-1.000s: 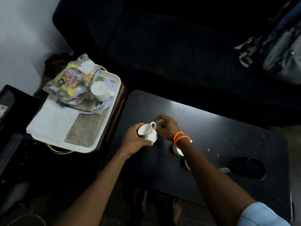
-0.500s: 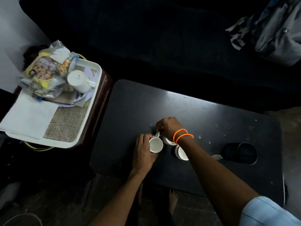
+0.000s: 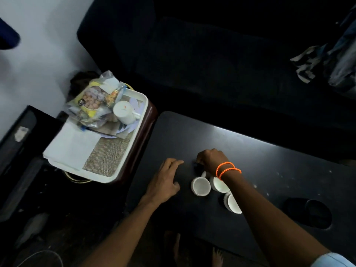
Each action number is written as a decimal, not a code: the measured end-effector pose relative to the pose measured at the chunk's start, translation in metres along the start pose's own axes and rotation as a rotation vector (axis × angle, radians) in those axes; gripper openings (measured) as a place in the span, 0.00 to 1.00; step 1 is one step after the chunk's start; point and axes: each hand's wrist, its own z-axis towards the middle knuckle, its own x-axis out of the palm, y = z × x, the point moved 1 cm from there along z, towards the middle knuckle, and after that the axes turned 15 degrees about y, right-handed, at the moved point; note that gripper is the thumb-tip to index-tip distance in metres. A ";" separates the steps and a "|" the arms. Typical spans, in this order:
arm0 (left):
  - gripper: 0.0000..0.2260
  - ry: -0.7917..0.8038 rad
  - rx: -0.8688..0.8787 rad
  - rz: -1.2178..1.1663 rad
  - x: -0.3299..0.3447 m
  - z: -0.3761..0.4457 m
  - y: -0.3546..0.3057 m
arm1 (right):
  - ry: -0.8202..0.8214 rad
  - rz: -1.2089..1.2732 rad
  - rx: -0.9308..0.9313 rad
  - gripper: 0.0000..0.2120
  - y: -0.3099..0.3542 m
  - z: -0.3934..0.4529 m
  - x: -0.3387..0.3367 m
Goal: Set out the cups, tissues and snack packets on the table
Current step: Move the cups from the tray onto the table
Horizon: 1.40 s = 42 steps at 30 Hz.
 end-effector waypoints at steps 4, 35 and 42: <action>0.26 -0.315 -0.010 0.044 -0.082 0.003 0.032 | -0.040 0.154 -0.046 0.13 0.042 0.026 -0.034; 0.24 -0.381 -0.171 -1.288 -0.191 0.045 0.052 | -0.165 1.544 -0.197 0.09 0.137 0.088 -0.086; 0.30 -0.016 -0.049 -0.976 -0.119 0.066 0.011 | -0.204 1.284 -0.059 0.16 0.040 0.046 -0.056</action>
